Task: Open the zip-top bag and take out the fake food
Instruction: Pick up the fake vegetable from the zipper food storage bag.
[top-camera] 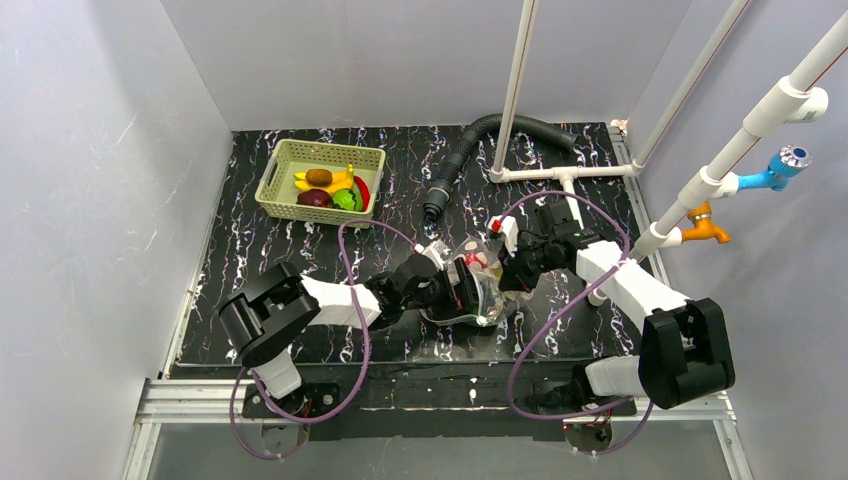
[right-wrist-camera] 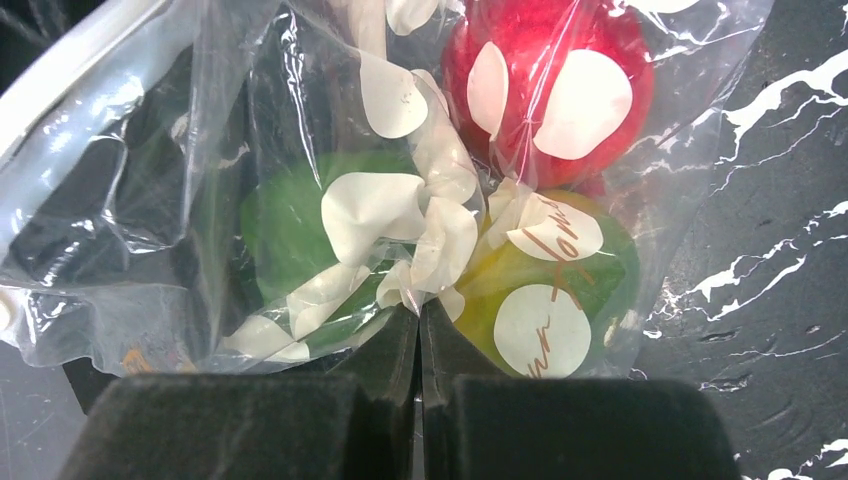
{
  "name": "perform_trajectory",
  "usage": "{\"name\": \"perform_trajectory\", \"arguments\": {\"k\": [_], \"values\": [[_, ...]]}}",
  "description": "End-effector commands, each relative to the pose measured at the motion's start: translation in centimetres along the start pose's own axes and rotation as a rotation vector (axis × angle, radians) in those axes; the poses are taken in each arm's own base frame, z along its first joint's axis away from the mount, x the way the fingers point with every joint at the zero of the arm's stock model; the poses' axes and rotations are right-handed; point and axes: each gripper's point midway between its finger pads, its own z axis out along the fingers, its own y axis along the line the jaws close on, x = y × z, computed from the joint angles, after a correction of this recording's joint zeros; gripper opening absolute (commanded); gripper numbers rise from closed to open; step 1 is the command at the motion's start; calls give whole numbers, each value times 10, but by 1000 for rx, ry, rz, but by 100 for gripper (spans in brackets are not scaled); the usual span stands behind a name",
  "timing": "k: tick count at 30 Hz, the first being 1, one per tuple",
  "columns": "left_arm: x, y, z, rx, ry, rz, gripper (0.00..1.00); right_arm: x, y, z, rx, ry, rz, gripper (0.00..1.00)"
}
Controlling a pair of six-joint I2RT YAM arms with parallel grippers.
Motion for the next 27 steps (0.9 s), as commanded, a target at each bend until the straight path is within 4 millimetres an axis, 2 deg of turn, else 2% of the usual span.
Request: {"name": "perform_trajectory", "arguments": {"k": [1,13,20,21,27], "values": [[1,-14,-2,12,31,55,96,-22,3,-2,-36,-60,-20,4],[2,4,15,-47,53,37,96,-15,21,10,-127,-19,-46,4],[-3,5,17,-60,19,1,87,-13,21,12,-131,2,-39,4],[-3,5,16,-59,17,5,84,-13,21,12,-130,1,-41,4],[-9,11,4,-53,-5,23,38,-13,19,10,-115,6,-51,4]]}}
